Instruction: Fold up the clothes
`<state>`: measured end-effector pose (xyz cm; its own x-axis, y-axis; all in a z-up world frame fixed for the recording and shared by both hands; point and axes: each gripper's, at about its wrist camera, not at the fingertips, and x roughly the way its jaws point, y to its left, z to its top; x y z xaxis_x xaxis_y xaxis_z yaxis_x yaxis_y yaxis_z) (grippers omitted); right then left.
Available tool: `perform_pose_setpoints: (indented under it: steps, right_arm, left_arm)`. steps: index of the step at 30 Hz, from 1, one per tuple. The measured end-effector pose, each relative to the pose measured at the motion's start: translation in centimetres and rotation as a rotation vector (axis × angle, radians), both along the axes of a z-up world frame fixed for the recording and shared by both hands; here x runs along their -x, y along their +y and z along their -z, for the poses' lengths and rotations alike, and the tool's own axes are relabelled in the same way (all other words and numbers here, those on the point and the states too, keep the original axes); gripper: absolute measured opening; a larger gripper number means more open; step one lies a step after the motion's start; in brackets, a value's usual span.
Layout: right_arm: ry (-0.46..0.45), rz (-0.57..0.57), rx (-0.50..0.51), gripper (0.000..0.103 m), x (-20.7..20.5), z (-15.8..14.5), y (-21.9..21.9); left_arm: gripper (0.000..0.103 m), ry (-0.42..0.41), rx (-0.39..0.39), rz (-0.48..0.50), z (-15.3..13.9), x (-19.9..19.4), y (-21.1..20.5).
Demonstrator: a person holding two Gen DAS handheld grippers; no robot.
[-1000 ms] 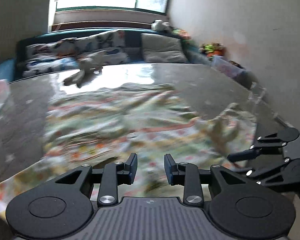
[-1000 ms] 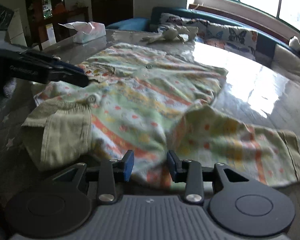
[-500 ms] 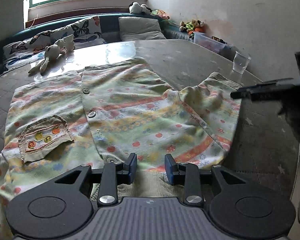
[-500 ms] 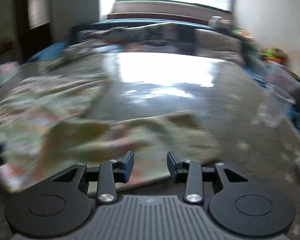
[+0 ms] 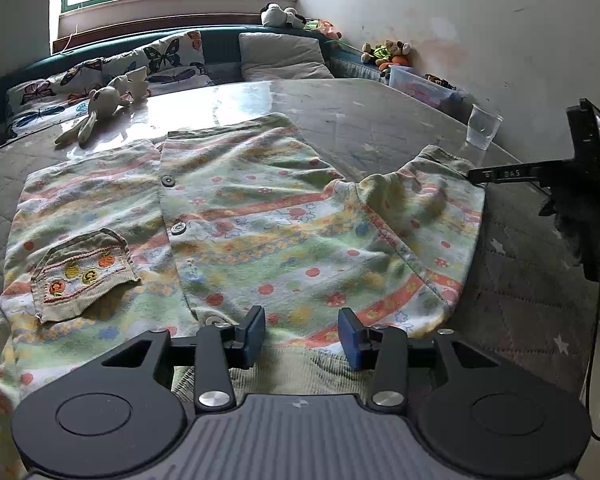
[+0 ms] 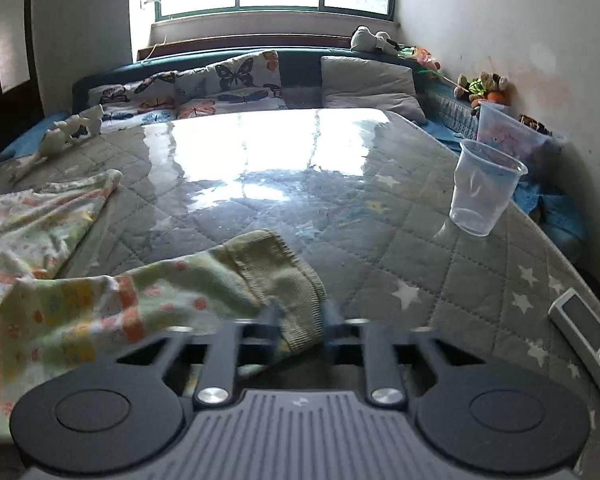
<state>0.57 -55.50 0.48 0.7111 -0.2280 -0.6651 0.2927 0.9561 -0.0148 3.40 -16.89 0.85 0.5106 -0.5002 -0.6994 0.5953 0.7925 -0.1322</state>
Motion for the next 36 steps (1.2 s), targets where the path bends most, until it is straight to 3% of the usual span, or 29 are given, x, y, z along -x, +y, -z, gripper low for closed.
perform_pose_setpoints:
  steps: [7, 11, 13, 17, 23, 25, 26, 32, 36]
  right_arm:
    - [-0.069, 0.122, 0.12, 0.001, 3.1, -2.2, -0.4]
    - [-0.003, 0.153, 0.101, 0.002, 3.7, -0.8, -1.4]
    - [-0.017, 0.127, 0.068, 0.005, 3.8, -0.9, -1.3]
    - [-0.055, 0.088, 0.021, 0.035, 2.8, -1.6, -1.2]
    - [-0.011, 0.096, -0.062, 0.033, 0.9, 0.3, -2.4]
    - [-0.02, 0.099, -0.076, 0.014, 1.3, 0.5, -2.1]
    - [-0.022, 0.098, -0.079, 0.009, 1.6, 0.5, -2.0]
    - [-0.044, 0.146, 0.05, 0.008, 4.0, -0.7, -0.2]
    - [0.001, 0.156, 0.068, 0.013, 4.3, -0.3, 0.3]
  left_arm:
    - [0.047, -0.007, 0.0, 0.01, 0.0, 0.2, 0.0]
    - [0.051, -0.017, -0.001, 0.015, 0.1, 0.4, -0.2]
    - [0.051, -0.02, -0.004, 0.018, 0.1, 0.5, -0.3]
    - [0.051, -0.018, -0.004, 0.017, 0.0, 0.5, -0.2]
    - [0.051, -0.018, -0.003, 0.011, -0.5, 0.7, -0.3]
    - [0.051, -0.028, 0.005, 0.02, -1.0, 0.8, -0.6]
    - [0.05, -0.033, 0.01, 0.026, -1.3, 0.8, -0.8]
    - [0.05, -0.048, 0.026, 0.094, -1.9, 0.6, -3.3]
    - [0.05, -0.034, 0.036, 0.146, -1.1, 0.8, -5.3]
